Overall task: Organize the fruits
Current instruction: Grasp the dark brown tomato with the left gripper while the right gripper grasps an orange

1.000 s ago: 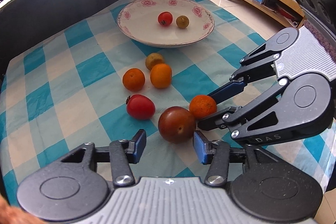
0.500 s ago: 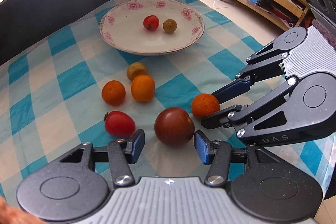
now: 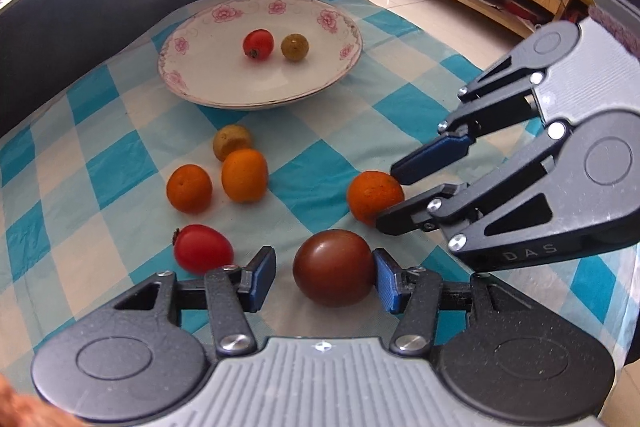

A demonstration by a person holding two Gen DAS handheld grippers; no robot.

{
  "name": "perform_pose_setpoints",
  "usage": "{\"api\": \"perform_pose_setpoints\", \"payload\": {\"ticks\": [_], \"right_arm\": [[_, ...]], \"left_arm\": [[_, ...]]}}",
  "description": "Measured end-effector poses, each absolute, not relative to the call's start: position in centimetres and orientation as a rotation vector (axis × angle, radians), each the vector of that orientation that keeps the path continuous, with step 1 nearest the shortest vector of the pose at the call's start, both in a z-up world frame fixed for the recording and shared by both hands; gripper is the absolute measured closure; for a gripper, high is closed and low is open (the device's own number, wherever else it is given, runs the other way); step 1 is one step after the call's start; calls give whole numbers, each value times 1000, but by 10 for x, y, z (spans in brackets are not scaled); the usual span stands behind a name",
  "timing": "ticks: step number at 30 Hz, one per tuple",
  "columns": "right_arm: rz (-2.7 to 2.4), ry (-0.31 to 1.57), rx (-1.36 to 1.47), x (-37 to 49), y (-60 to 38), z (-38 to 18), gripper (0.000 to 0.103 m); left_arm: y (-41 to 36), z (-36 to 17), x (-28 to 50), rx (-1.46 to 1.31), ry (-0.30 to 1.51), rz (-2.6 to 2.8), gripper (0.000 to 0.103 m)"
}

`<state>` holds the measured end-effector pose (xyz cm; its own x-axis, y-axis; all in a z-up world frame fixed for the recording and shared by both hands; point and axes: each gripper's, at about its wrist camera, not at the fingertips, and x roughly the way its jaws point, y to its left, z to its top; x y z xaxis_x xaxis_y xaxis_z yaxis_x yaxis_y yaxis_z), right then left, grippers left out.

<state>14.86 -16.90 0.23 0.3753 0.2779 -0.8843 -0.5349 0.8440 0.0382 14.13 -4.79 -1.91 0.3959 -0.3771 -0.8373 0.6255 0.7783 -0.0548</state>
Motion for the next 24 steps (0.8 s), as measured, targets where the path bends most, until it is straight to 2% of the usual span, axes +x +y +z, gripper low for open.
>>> {"api": "perform_pose_setpoints", "payload": {"ticks": [2, 5, 9, 24], "right_arm": [[520, 1073, -265, 151, -167, 0, 75], [525, 1073, -283, 150, -161, -2, 77], [518, 1079, -253, 151, -163, -2, 78], [453, 1068, -269, 150, -167, 3, 78]], "left_arm": [[-55, -23, 139, 333, 967, -651, 43], [-58, -24, 137, 359, 957, -651, 43], [-53, -25, 140, 324, 975, -638, 52], [-46, -19, 148, 286, 986, -545, 53]]}}
